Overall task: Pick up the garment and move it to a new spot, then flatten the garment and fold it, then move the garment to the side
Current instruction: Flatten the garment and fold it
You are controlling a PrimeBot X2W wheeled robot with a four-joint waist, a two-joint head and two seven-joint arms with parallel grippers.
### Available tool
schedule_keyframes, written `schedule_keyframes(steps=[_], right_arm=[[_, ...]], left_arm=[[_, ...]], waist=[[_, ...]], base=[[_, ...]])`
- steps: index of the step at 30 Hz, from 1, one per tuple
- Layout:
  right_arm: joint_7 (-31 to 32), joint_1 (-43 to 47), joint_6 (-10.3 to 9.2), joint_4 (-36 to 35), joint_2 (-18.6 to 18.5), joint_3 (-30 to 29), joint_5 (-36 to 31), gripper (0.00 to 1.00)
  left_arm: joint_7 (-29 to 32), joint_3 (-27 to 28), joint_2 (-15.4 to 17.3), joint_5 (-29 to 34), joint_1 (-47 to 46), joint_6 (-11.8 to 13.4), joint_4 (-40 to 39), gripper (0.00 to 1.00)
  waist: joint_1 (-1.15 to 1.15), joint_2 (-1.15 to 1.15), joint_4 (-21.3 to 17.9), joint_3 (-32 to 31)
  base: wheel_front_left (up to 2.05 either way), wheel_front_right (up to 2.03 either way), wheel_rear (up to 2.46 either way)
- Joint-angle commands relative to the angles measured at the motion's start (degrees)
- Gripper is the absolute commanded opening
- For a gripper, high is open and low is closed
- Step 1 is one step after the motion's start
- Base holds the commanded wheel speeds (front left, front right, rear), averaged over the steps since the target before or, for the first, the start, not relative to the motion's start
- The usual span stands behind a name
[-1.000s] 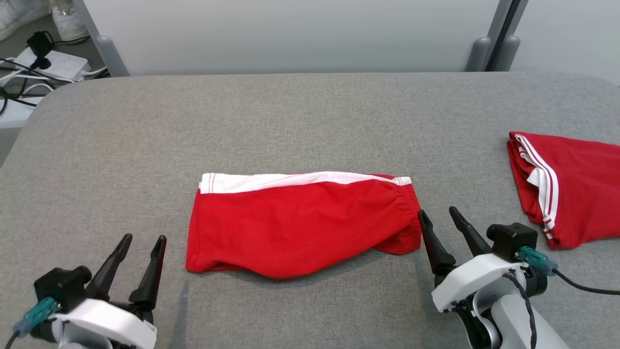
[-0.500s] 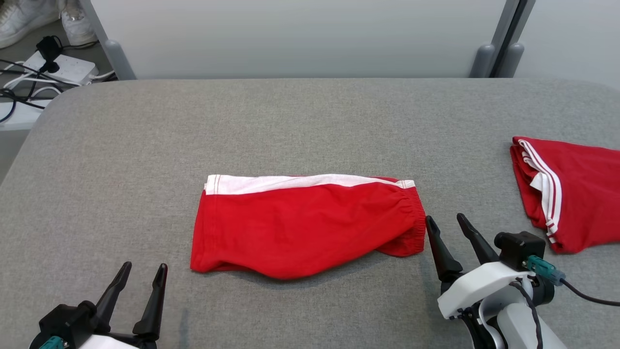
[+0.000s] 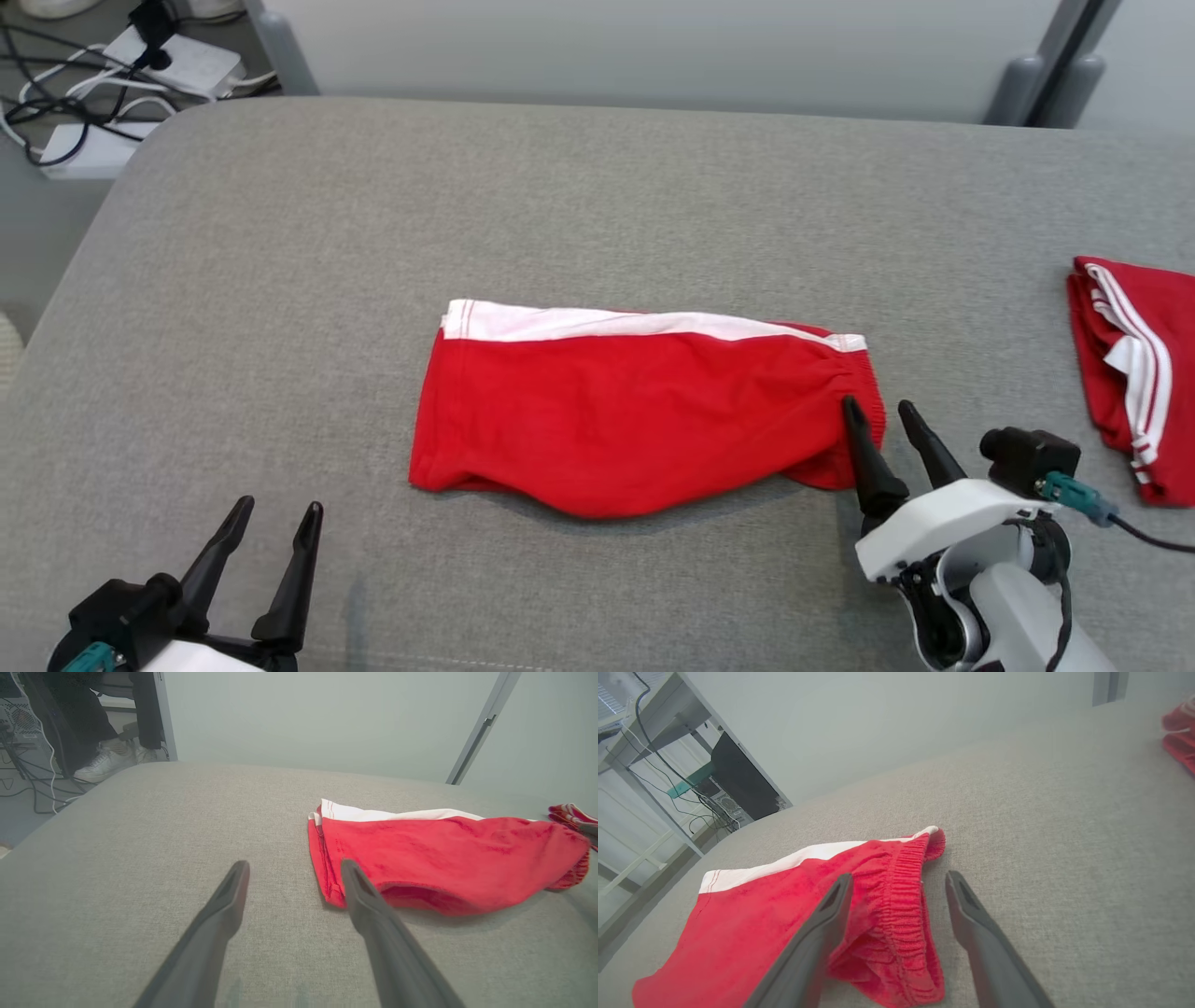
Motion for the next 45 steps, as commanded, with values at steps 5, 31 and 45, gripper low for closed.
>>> schedule_keyframes(steps=[5,31,45], right_arm=[[-0.8,-4.3,-0.01,5.2,0.4,2.7,4.8,1.0],[-0.8,-11.2,-0.01,14.2,0.4,9.4,12.4,0.0],[-0.8,-8.8,-0.01,15.0,-0.3,-2.4,-1.4,0.0]], left_arm=[[-0.8,0.9,3.2,-1.9,-3.2,-0.2,-1.9,1.0],[-0.8,-1.1,4.8,-6.0,-5.1,-0.2,-3.0,1.0],[-0.8,-1.4,3.6,-5.8,-3.6,-0.2,-3.8,1.0]], waist=[[0.0,0.0,2.4,2.2],[0.0,0.0,3.9,4.8],[0.0,0.0,-1.1,3.4]], base=[[0.0,0.0,0.0],[0.0,0.0,0.0],[0.0,0.0,0.0]])
